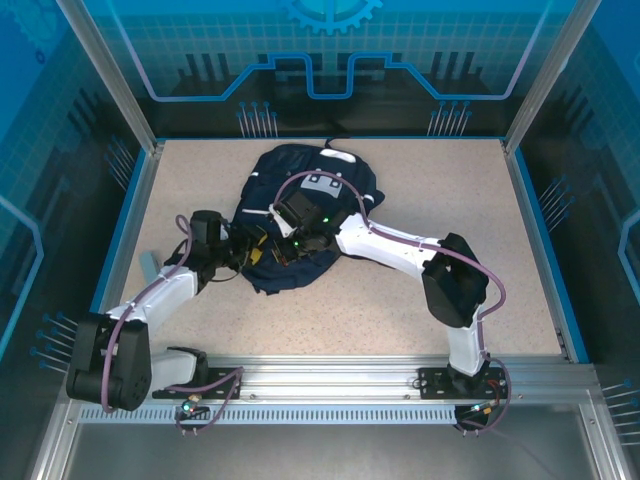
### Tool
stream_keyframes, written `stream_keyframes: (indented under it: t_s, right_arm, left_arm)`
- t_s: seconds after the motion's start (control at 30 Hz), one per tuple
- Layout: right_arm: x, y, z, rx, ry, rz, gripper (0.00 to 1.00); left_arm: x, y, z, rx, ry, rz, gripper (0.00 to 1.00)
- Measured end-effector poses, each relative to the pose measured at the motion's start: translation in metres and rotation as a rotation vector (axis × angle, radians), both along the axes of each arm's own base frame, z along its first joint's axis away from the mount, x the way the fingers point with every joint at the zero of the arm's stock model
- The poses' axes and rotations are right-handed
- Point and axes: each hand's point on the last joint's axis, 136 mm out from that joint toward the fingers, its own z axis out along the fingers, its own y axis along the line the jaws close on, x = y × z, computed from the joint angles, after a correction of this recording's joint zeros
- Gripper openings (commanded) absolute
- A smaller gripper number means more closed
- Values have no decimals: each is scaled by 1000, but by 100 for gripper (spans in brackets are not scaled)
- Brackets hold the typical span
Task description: Pack books, pencil case, and school supplies into a backpack
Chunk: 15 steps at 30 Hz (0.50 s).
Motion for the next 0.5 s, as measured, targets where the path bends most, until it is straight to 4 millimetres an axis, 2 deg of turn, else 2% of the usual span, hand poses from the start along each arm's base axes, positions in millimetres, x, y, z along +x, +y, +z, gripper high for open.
stream_keyframes:
  t_s: [0.13,0.27,0.37,0.5]
  right_arm:
    - [1,-2,-2,-22,-15,-11,0]
    - [-2,-12,-9,-81,-53,-36,0]
    - [-5,-33,-12,-140,-86,-69,0]
    - [-8,-73,-10,-220,-125,-131,0]
  left_arm:
    - [1,1,-1,13,-1,7,17]
    - [-1,0,-4,35,-1,-1,8]
    - [-2,0,-5,48,-1,-11,5]
    - [-2,1,-6,61,-7,-15,3]
